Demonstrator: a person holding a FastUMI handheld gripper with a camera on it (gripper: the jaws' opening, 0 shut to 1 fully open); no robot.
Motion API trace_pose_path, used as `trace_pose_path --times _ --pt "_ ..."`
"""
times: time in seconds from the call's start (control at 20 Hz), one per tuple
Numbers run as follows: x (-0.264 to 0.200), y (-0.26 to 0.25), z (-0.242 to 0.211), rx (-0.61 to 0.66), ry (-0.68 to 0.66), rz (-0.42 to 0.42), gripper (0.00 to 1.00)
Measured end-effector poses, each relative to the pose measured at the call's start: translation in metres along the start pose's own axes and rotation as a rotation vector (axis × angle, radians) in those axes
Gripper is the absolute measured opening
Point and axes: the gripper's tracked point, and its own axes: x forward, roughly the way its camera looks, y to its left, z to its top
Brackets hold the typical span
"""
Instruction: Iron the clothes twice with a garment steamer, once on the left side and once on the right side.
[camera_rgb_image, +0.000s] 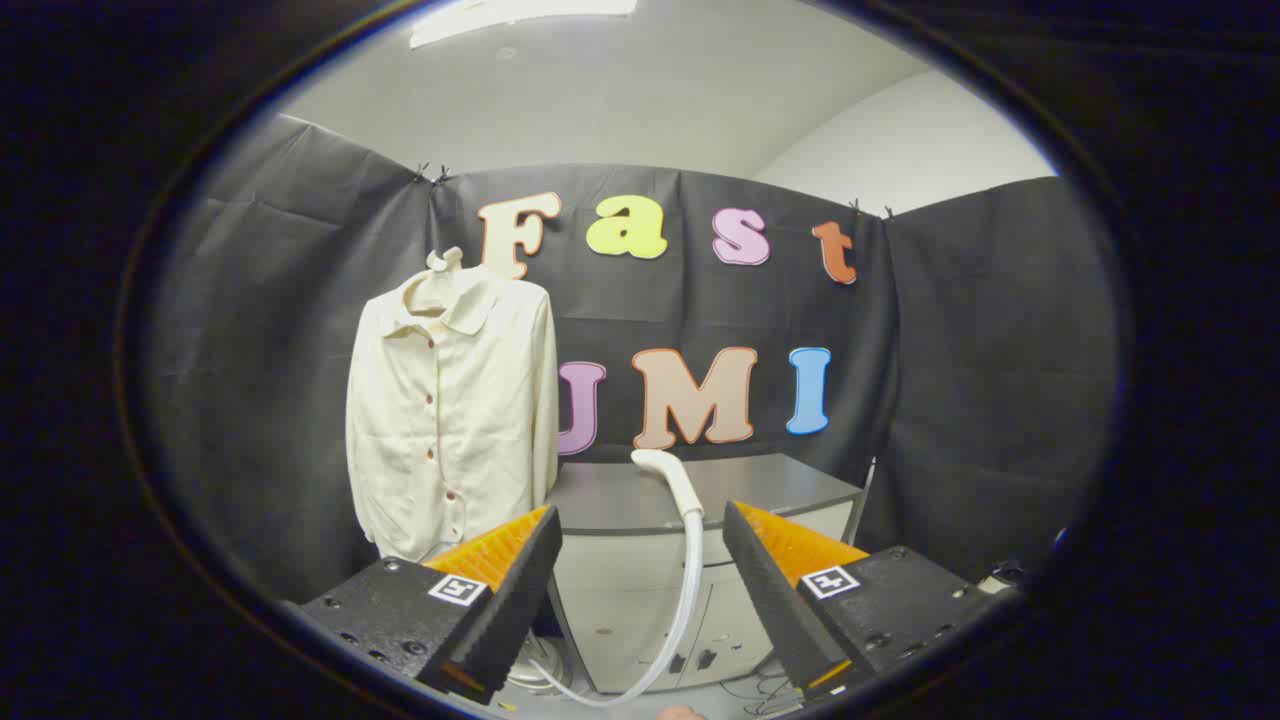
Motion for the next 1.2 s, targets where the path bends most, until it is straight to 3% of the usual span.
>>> trace_pose_path --times 0.25,0.7,1.2 --pt "-0.007 0.015 0.002 -0.015 0.002 0.006 0.99" --pt "0.026 0.003 0.004 0.011 0.051 0.051 0.99" --pt "0.101 -0.031 -0.003 0.058 0.098 0.082 0.99"
